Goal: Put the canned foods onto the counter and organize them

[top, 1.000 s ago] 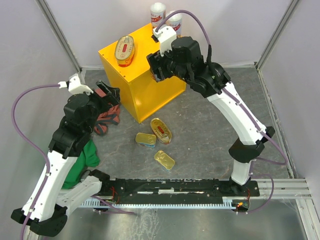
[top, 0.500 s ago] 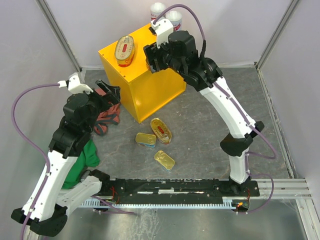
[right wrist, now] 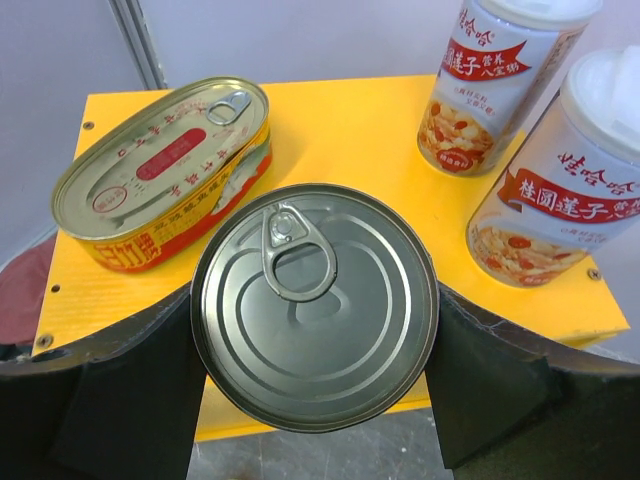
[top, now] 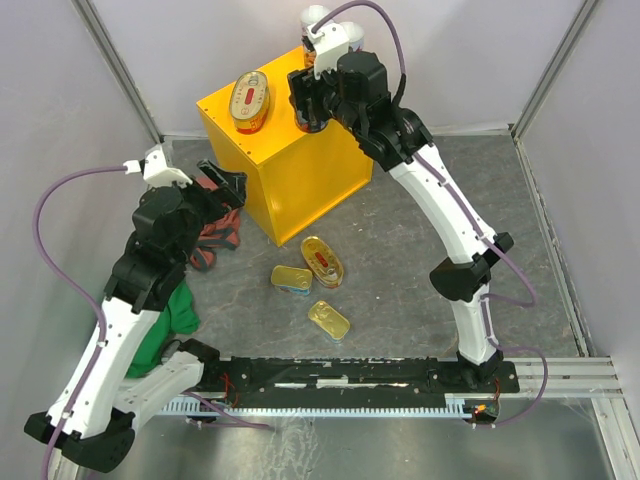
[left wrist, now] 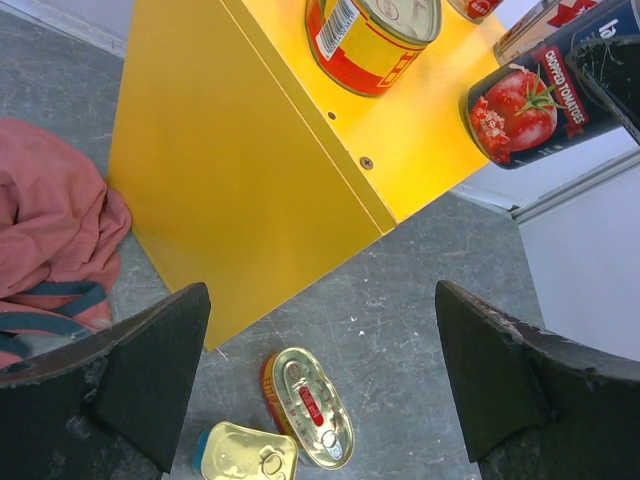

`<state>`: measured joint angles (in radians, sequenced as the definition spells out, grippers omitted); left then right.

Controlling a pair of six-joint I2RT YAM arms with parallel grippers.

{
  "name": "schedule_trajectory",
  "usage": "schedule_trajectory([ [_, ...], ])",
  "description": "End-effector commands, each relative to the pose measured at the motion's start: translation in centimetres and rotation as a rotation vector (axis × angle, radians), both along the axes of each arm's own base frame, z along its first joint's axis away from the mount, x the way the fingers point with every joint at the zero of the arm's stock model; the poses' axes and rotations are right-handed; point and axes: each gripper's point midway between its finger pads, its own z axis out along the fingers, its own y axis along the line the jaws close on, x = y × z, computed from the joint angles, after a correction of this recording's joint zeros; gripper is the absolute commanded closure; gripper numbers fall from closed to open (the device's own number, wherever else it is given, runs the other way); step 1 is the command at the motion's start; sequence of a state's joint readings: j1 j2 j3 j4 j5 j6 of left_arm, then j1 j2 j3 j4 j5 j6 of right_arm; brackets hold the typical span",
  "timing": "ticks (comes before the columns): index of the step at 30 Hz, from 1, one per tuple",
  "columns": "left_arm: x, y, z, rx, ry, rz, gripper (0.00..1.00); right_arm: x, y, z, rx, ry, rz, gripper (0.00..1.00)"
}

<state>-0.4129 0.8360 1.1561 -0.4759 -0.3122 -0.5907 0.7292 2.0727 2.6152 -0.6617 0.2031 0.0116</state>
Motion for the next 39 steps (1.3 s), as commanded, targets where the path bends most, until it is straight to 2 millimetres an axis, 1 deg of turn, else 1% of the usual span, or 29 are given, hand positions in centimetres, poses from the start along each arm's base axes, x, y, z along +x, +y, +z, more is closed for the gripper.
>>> schedule_trajectory([
  [1,0.5,-0.5,1.1,-0.006,-0.058,-0.018,0.01,0.8,-0.5,6.3,0.154,-0.167,-0.013,0.97],
  [4,0.9,-0.8,0.9,-0.007,-0.057,-0.027,0.01,1.7,-0.1,5.3,0.153,-0.157,-0.014,0.94],
  [8,1.4,-1.1,0.6,-0.003,-0.056,-0.032,0.01,3.1,0.6,3.6,0.145,-0.140,-0.015,0.93],
  [11,1.7,-1.2,0.6,-0.003,-0.061,-0.032,0.01,4.3,0.8,2.7,0.147,-0.143,-0.021,0.92],
  [14,1.9,-1.5,0.6,-0.005,-0.066,-0.039,0.01,5.6,0.9,1.9,0.151,-0.148,-0.028,0.88],
  [16,2.0,-1.5,0.6,-0.003,-0.066,-0.040,0.01,6.4,0.8,1.5,0.156,-0.148,-0.034,0.83],
  [17,2.0,-1.5,0.5,0.000,-0.064,-0.041,0.01,6.7,0.8,1.2,0.160,-0.146,-0.033,0.78],
  [19,2.0,-1.6,0.5,0.001,-0.064,-0.042,0.01,7.1,0.9,1.2,0.167,-0.150,-0.028,0.62],
  [20,2.0,-1.5,0.5,0.001,-0.064,-0.042,0.01,7.1,1.0,1.3,0.171,-0.155,-0.022,0.52],
  [21,1.9,-1.5,0.4,0.000,-0.062,-0.042,0.01,7.0,1.0,1.7,0.177,-0.165,-0.017,0.39],
  [22,1.9,-1.5,0.4,-0.003,-0.060,-0.040,0.00,6.9,1.1,1.9,0.180,-0.173,-0.012,0.30],
  [24,1.8,-1.4,0.2,-0.011,-0.057,-0.037,0.00,6.6,0.9,2.9,0.192,-0.198,-0.005,0.19],
  [25,1.7,-1.4,0.2,-0.017,-0.057,-0.033,0.00,6.4,0.8,3.6,0.199,-0.211,-0.001,0.15],
  [28,1.4,-1.3,0.1,-0.032,-0.059,-0.031,0.00,5.5,0.6,5.3,0.220,-0.243,0.023,0.08],
  [30,1.3,-1.2,0.0,-0.040,-0.059,-0.026,0.00,4.8,0.5,6.6,0.237,-0.265,0.041,0.06],
  [33,1.3,-1.1,-0.1,-0.045,-0.060,-0.023,0.00,3.9,0.1,8.1,0.257,-0.285,0.049,0.05],
  [38,1.5,-1.0,0.1,-0.051,-0.069,-0.011,0.00,2.4,-0.6,9.5,0.268,-0.296,0.059,0.03],
  [39,1.5,-1.0,0.2,-0.050,-0.069,-0.008,0.00,2.0,-0.9,10.1,0.273,-0.307,0.058,0.02],
])
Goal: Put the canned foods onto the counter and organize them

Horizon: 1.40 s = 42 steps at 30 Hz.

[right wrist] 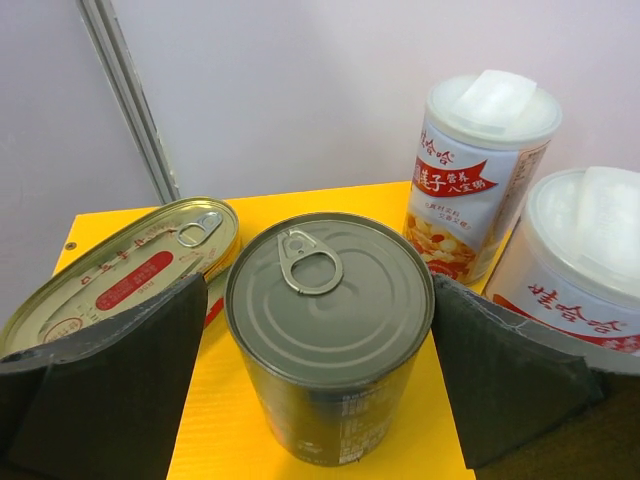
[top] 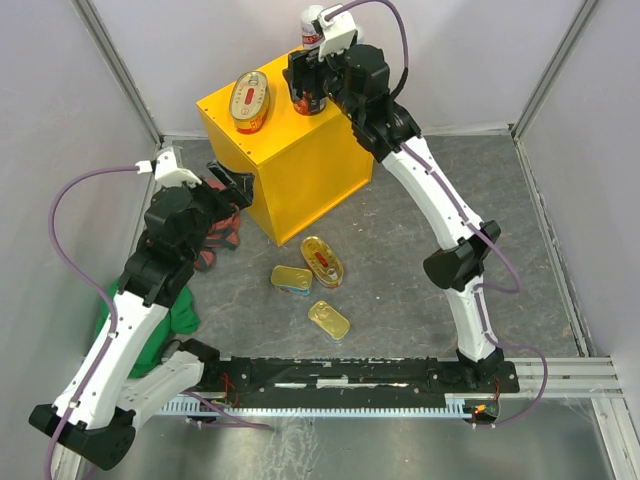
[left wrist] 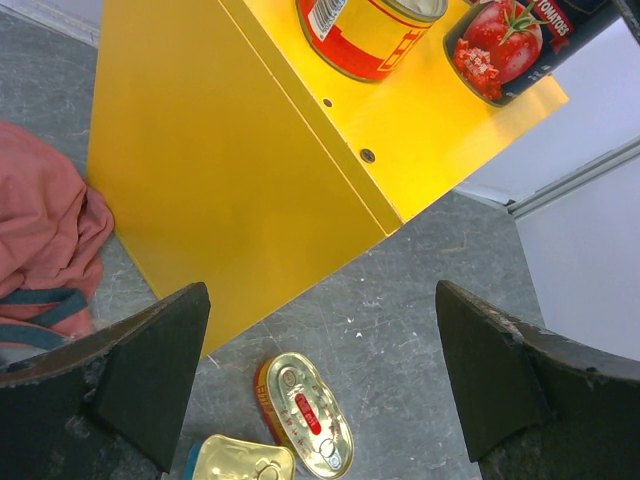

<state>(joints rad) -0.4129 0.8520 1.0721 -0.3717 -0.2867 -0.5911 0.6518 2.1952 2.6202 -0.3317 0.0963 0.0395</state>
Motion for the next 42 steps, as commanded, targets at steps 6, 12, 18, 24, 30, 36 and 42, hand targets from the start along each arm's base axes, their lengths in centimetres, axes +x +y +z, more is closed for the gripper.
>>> schedule_trajectory([
  [6,0.5,0.3,2.4,-0.050,-0.076,0.034,0.00,-5.1,-3.5,8.8,0.083,-0.155,0.007,0.01],
  [12,0.9,0.5,2.9,-0.064,-0.090,0.059,0.01,-6.7,-5.2,8.6,0.076,-0.141,-0.020,0.17],
  [18,1.7,0.5,3.4,-0.068,-0.093,0.077,0.02,-7.2,-5.2,5.8,0.049,-0.055,-0.006,0.69],
  [24,2.7,0.5,4.1,-0.053,-0.098,0.099,0.03,-6.4,-3.9,2.3,0.024,0.028,0.013,0.79],
  [30,3.6,1.0,5.3,-0.037,-0.120,0.136,0.03,-5.5,-2.8,0.1,0.024,0.077,0.030,0.80],
  [36,4.5,1.1,6.1,-0.020,-0.134,0.161,0.03,-5.0,-1.4,-1.6,0.040,0.123,0.065,0.80],
  [42,5.4,1.4,6.3,0.003,-0.134,0.190,0.03,-4.0,-0.7,-3.1,0.031,0.141,0.059,0.79],
])
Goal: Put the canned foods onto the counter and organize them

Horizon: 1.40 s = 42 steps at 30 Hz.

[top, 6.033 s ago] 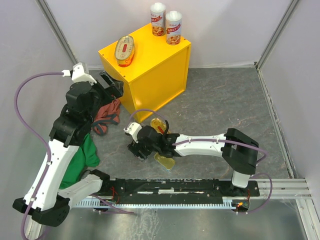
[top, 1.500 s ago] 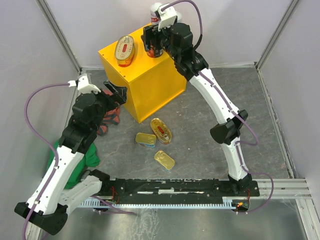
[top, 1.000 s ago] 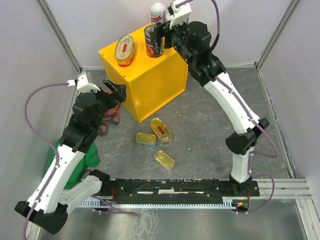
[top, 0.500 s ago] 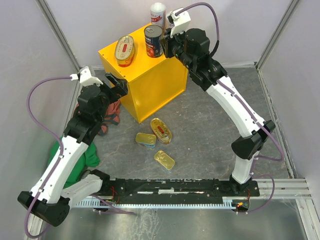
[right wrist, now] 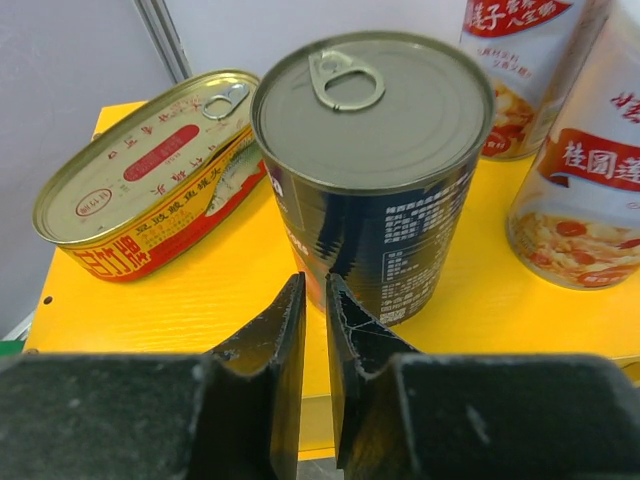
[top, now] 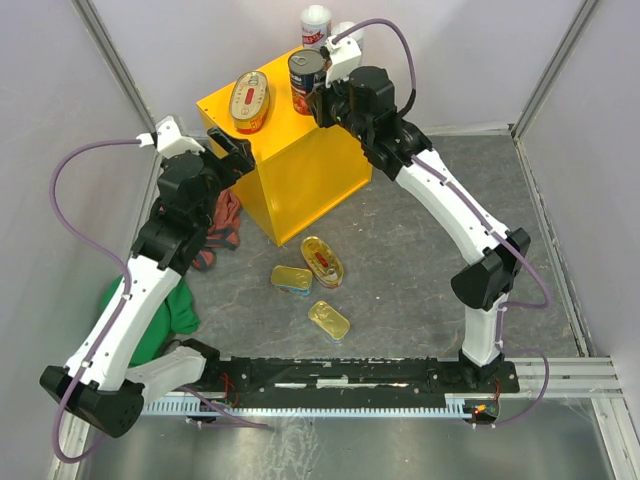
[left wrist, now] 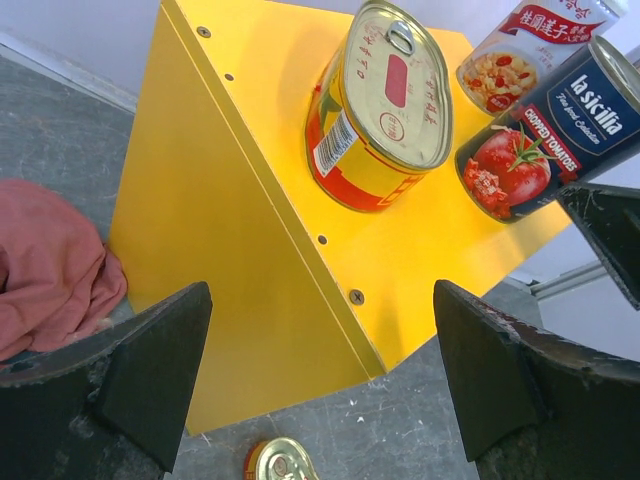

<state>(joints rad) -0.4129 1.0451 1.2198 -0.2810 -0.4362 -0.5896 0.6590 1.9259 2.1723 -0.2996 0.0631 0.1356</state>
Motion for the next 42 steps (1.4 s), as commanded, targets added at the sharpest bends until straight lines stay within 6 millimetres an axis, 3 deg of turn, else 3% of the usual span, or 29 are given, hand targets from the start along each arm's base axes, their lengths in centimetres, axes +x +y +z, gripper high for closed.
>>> schedule_trajectory([
  [1,0.5,0.7,3.3,0.008,-0.085,0.047,0.03,0.5,0.9,0.7,0.039,-0.025,0.012,0.79],
  [12,2.2,1.4,3.5,0.049,-0.077,0.104,0.02,3.5,1.0,-0.8,0.030,-0.021,-0.025,0.76],
  [20,3.7,1.8,3.1,0.056,-0.045,0.137,0.01,4.6,0.8,0.0,0.034,-0.044,-0.032,0.71],
  [26,3.7,3.0,3.0,0.002,-0.034,0.186,0.00,2.3,2.8,0.0,0.031,-0.034,0.043,0.67],
  [36,3.7,5.5,4.8,-0.096,-0.091,0.229,0.00,-1.9,6.8,1.6,0.050,-0.058,0.129,0.62],
  [42,3.7,6.2,5.7,-0.128,-0.120,0.233,0.00,-3.1,8.0,2.1,0.044,-0.064,0.152,0.61],
])
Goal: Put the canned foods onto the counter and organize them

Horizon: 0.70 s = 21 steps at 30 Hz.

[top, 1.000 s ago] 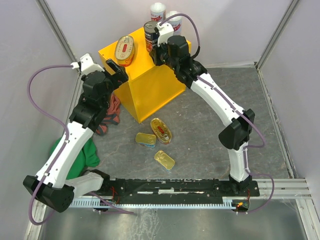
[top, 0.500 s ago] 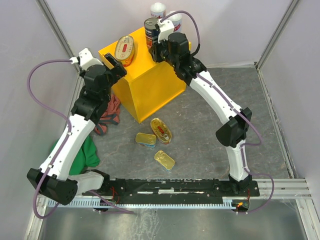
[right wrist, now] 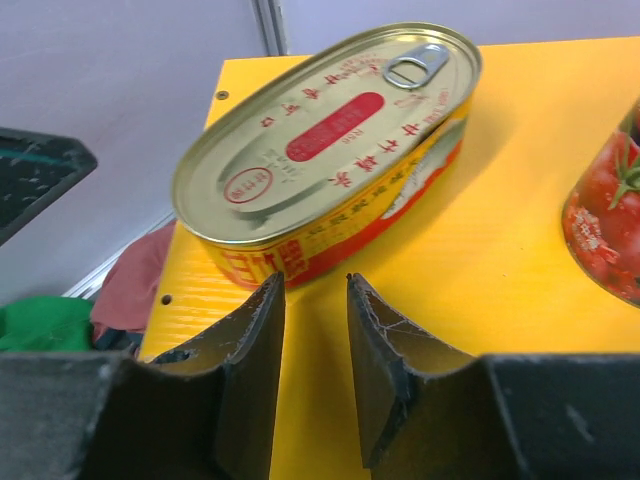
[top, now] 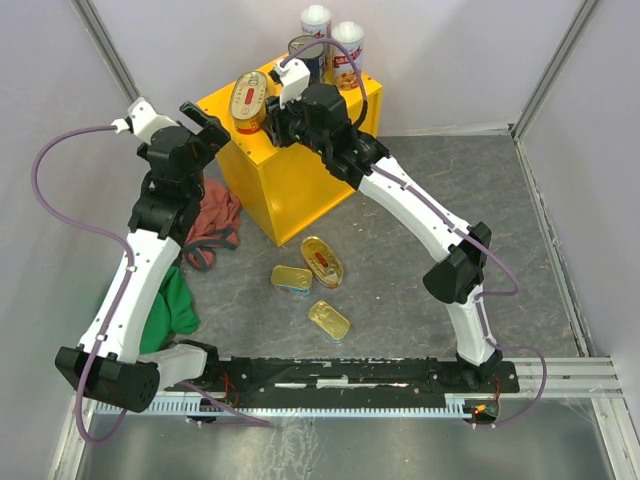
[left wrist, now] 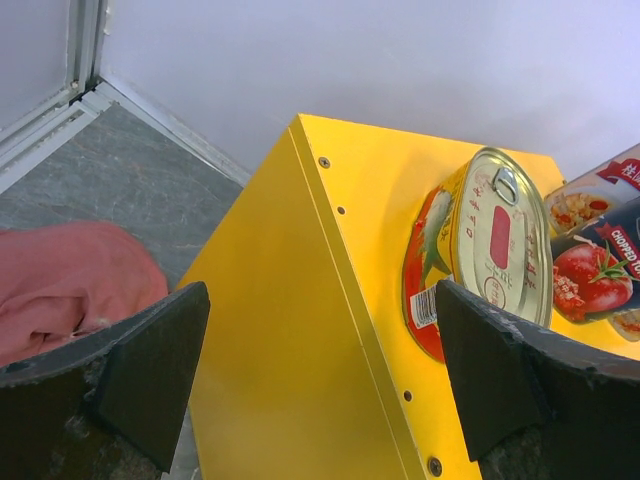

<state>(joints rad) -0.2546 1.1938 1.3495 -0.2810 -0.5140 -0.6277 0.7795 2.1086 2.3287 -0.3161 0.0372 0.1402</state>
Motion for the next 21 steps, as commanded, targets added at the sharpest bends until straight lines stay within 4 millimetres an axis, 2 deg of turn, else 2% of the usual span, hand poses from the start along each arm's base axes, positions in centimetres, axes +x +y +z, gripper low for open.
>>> schedule_trajectory([
  [1,-0.6,0.4,4.8,-0.092,-0.145,-0.002,0.00,-1.6,-0.5,5.7,0.073,-0.094,0.010,0.61],
  [19,-0.3,0.8,5.0,-0.160,-0.167,0.019,0.00,-1.1,3.0,4.2,0.093,-0.071,0.056,0.59],
  [21,-0.3,1.0,5.0,-0.161,-0.170,0.025,0.00,-1.0,3.5,3.6,0.092,-0.063,0.062,0.59],
])
